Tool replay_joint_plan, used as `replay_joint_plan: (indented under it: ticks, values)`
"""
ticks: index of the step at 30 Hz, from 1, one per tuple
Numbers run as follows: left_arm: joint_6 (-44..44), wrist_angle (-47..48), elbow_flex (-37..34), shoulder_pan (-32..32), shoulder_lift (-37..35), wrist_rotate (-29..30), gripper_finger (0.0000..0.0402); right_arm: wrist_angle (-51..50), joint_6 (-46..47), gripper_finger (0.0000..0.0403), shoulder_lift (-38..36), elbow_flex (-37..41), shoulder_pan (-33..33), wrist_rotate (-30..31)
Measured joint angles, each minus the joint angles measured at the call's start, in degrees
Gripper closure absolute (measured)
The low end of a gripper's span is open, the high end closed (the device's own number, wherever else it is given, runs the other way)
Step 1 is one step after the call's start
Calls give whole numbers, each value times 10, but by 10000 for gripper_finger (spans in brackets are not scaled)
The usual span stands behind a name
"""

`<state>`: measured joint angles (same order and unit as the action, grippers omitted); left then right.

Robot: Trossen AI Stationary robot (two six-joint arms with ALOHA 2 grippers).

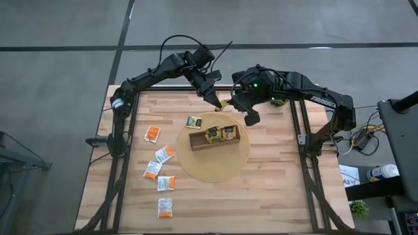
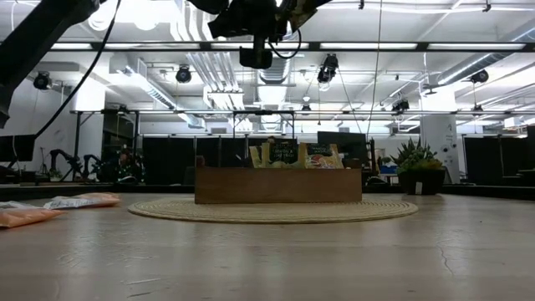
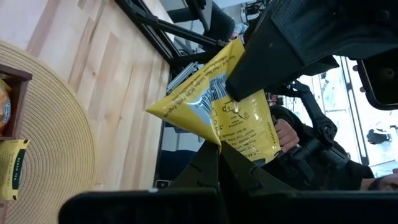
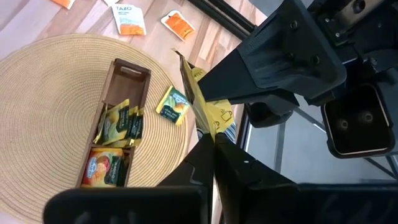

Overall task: Pick & Place Tea
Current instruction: Put the yellow tea bag into the middle section of the wooden organizer

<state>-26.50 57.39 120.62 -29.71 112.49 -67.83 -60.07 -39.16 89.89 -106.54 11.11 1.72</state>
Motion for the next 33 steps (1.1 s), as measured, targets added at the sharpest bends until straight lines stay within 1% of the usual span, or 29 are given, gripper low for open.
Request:
replay_joint_plan:
  ticks: [4,7,10,18,22,25,33]
  values:
    - [-16,-9,0,1,0,12,393,-2,2,395,0,0,0,0]
    - [-24,-16,0,3,0,18,370,-5,2,395,-1,0,0,0]
    - [-24,-18,0,4,0,19,335,-4,8,395,-2,-1,0,0]
    - [-25,-19,0,4,0,23,228,-16,29,395,-8,-1,0,-1]
    - [-12,-19,0,4,0,1,189,-38,48,395,-18,-1,-1,0]
    - [-4,-18,0,4,0,-8,175,-46,66,395,-32,-1,-1,-2]
    - [51,-19,0,2,0,-13,172,-46,149,395,-80,-1,-1,-5]
